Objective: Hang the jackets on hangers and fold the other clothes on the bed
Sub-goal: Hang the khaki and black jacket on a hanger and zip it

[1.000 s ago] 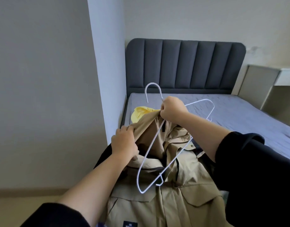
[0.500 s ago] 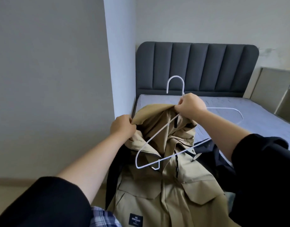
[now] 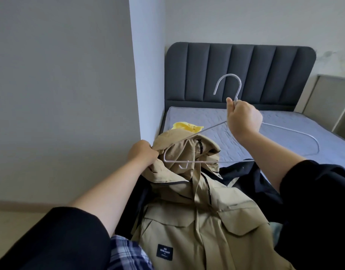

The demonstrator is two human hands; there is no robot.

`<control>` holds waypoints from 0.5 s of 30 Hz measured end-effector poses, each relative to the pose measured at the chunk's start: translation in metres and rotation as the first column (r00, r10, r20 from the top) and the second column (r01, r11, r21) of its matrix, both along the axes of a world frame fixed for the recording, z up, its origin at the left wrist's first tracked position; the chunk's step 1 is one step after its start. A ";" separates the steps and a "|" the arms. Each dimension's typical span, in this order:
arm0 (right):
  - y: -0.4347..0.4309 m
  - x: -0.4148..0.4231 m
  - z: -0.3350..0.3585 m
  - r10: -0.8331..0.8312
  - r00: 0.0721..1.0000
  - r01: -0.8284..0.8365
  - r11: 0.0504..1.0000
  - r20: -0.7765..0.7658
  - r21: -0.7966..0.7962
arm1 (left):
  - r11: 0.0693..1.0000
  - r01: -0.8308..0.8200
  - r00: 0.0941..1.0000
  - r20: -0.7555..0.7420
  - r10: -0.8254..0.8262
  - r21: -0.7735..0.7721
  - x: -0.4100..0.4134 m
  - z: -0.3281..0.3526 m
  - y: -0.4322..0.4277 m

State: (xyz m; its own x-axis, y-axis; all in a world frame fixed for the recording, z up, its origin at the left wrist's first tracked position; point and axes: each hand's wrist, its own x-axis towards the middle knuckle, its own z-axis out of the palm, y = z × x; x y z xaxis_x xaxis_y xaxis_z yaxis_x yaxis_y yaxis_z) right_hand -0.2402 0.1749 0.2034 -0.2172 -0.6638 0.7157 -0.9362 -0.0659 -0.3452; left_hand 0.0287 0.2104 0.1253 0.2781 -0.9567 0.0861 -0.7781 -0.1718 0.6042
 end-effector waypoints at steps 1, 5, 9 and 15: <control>-0.001 0.000 -0.001 0.001 1.000 -0.001 1.000 0.014 -0.009 | 1.000 -0.009 1.000 0.002 0.009 0.003 0.001 -0.001 0.001; 0.005 0.015 -0.010 0.023 1.000 -0.023 1.000 0.010 -0.018 | 0.999 -0.030 0.998 -0.056 0.028 -0.040 -0.010 0.003 0.001; 0.015 0.056 -0.038 0.088 0.991 -0.099 0.989 0.104 0.110 | 0.984 0.013 0.983 -0.179 -0.045 -0.180 -0.042 0.016 0.006; 0.012 0.085 -0.055 0.281 0.791 -0.441 0.878 0.543 0.187 | 0.936 0.193 0.975 -0.046 -0.216 -0.295 -0.045 0.019 0.016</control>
